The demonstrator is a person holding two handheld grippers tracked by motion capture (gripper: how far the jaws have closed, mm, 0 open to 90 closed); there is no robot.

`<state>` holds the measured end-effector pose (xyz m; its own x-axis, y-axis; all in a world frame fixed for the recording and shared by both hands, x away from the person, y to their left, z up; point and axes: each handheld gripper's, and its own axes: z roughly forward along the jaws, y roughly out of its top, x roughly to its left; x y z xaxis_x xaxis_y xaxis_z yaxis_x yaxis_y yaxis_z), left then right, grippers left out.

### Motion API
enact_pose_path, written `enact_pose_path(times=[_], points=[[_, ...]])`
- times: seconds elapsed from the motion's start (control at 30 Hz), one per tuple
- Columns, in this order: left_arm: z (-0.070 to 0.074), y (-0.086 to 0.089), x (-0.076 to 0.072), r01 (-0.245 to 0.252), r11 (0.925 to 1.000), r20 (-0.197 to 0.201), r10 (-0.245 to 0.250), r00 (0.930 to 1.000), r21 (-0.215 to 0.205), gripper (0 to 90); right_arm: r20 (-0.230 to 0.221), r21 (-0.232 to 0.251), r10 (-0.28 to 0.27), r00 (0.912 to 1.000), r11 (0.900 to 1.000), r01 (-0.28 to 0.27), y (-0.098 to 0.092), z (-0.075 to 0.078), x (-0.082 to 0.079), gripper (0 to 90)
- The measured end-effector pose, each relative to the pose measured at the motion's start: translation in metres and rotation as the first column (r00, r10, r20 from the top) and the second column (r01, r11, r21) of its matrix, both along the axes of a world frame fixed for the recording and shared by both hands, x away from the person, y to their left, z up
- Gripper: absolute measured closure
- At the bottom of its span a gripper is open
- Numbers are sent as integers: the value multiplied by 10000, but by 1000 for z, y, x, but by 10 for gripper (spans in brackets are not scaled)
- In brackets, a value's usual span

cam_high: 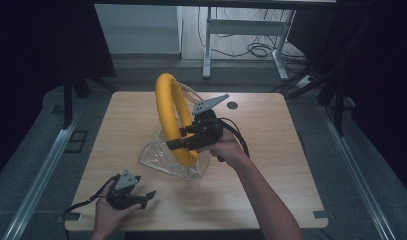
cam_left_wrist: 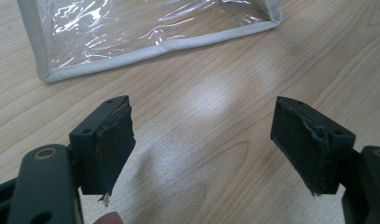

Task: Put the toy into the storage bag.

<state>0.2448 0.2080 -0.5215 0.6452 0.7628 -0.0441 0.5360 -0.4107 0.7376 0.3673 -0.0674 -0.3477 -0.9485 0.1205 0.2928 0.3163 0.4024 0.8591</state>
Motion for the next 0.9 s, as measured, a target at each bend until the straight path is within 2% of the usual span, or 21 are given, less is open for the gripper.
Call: enact_pose_path(times=[0.33, 0.43, 0.53, 0.7, 0.9], points=[[0, 0, 0, 8, 10000, 10, -8, 10000, 18, 213, -379, -151, 43, 9993, 9999, -48, 0, -16, 7, 506], [1, 1, 0, 25, 10000, 6, -25, 10000, 48, 213, -483, -334, -124, 9988, 9994, 108, -1, -23, 11, 500], [1, 1, 0, 13, 10000, 19, -13, 10000, 54, 213, -586, -128, -323, 9978, 9994, 316, -6, -27, 17, 493], [0, 0, 0, 26, 10000, -12, -26, 10000, 44, 212, -87, -271, -520, 9986, 9983, 517, -8, -24, 15, 466], [0, 0, 0, 16, 10000, -19, -16, 10000, 39, 212, 437, -380, -887, 9951, 9952, 904, -9, -22, 10, 415]])
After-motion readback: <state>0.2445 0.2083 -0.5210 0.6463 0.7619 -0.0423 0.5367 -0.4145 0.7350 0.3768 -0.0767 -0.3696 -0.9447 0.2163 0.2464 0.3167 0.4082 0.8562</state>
